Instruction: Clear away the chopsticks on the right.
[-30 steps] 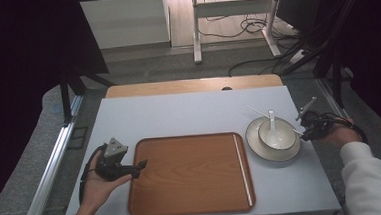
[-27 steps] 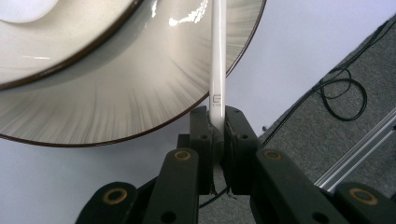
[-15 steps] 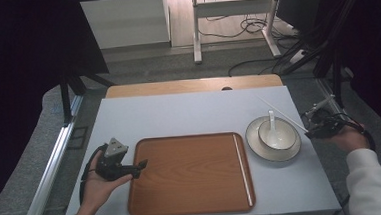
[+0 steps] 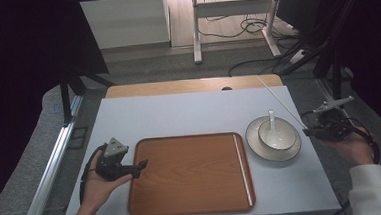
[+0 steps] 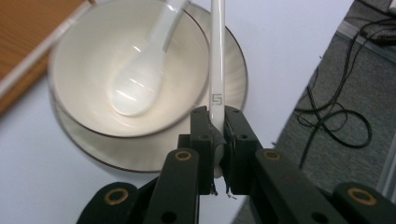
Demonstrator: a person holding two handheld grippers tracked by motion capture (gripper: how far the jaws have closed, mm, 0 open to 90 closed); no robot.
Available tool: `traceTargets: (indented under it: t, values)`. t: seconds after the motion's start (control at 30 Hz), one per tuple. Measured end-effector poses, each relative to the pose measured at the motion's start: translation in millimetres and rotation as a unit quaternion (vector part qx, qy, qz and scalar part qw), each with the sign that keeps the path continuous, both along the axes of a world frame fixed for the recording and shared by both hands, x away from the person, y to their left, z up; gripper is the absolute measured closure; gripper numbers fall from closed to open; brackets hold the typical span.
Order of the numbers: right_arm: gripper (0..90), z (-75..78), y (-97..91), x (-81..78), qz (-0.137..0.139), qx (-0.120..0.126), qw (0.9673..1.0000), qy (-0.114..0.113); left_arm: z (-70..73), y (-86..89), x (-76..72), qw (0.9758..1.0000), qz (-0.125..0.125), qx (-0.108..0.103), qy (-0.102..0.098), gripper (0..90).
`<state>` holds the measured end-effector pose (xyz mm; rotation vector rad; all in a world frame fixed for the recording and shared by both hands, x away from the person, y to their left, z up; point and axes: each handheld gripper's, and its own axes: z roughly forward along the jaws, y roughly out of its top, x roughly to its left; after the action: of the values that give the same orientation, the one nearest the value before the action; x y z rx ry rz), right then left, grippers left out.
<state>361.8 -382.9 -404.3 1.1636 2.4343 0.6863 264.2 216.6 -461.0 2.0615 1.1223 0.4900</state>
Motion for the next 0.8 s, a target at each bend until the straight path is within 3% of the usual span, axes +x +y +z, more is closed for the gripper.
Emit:
traceTargets:
  t: [0.17,0.3,0.37,0.6,0.8]
  values:
    - [83.9,6.2,10.8,-21.3,-0.004,0.041,0.9988,-0.026,0.9,-0.5,-0.7,1.0,-0.001,0.001,0.0,17.4]
    - [84.0,7.9,22.9,-34.7,0.002,0.051,0.9979,-0.038,0.9,-1.1,-0.6,1.0,-0.002,0.001,0.0,17.4]
    - [83.9,8.4,38.7,-46.8,0.019,0.055,0.9974,-0.044,0.9,-1.5,-0.6,1.0,-0.002,0.001,0.0,17.4]
    - [83.9,4.2,75.6,-62.6,0.051,0.052,0.9968,-0.032,1.7,-1.3,-1.1,1.0,-0.002,0.001,-0.001,17.4]
    - [83.9,-3.4,98.5,-62.8,0.071,0.046,0.9963,-0.015,1.6,-0.8,-1.2,1.0,-0.001,0.001,-0.001,17.4]
